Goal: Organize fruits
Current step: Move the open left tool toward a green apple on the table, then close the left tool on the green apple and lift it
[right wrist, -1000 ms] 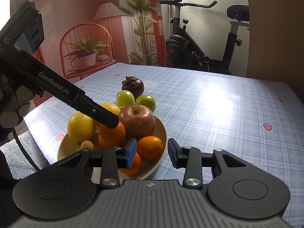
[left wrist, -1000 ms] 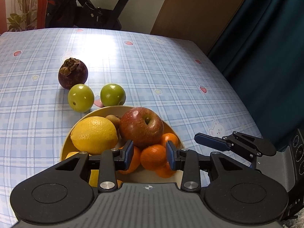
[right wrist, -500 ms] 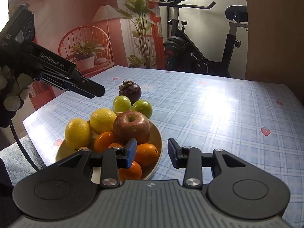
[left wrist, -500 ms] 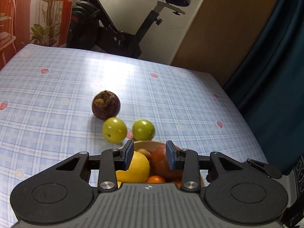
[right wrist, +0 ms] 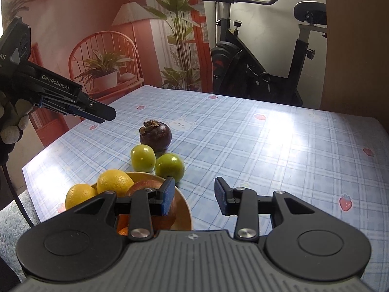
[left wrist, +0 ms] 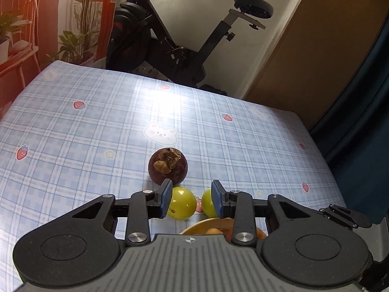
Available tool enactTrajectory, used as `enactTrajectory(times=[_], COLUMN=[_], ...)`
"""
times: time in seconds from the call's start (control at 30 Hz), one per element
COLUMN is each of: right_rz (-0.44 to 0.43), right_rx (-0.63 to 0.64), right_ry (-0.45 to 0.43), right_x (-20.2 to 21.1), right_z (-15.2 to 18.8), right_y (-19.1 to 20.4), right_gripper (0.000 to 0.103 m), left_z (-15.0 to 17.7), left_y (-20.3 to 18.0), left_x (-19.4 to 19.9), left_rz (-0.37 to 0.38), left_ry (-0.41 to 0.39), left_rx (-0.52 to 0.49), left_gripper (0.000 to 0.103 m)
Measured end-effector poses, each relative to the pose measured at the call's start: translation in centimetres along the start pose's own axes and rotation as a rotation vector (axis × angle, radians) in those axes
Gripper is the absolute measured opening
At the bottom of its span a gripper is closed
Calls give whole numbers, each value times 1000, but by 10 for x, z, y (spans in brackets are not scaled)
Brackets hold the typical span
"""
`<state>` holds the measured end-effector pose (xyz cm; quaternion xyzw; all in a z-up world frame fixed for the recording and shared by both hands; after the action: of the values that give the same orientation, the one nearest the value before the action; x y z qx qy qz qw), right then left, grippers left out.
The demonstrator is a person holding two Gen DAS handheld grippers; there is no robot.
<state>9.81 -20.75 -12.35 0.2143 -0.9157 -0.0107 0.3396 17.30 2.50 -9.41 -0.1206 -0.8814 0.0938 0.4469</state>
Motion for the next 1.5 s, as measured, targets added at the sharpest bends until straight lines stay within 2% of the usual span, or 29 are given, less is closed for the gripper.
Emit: enactTrajectory(times=[0.13,0.27,0.47,0.57,0.77,0.83,1.13,1.33,1.5], right_rz=[42,20,-15,-27,-31,-37,-99,-108,-76], right_rx=[9,-22,-56,-70,-98,-118,-194,-191,-154], right_ry=[77,108,154,180,228,234,278,272,245], right_x=[-24,-43,-69,-81,-99,-102,-114,-114,-103], right_z=[-18,-28,-40,-42,-41,-40,-42,-42,-46], right_y=[-1,3,14,20,25,23,18,17,13], right_gripper=[40,40,40,40,40,44,45,43,38], left_z=[-10,-19,-26,-29,-29,-28,-23,-24,-24], left_y=[-1,5,-10,-16,-16,-15,-16,-13,-12], left_x=[-20,-36,-45,-58,-74,-78,-85,-86,-88], left_rz=[-2,2,30,58,100,105,148,146,168], left_ry=[49,93,121,160,218,227,254,257,260], left_rx=[-1,20,-43,-76,-79,-78,-71,-57,-24], left_gripper=[36,31,31,31,31,31,31,31,31])
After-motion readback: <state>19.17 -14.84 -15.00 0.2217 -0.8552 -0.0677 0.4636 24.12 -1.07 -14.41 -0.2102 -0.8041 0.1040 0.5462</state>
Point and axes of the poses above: each gripper's, at about its wrist camera, not at the fingertips, and x roughly against the way its jaws point, y to its left, z to its underside, the point moved 2 cm from there along -x, roughly the way its jaws point, and after that the axes turned 4 degrees about y, right-handed, at the moved point
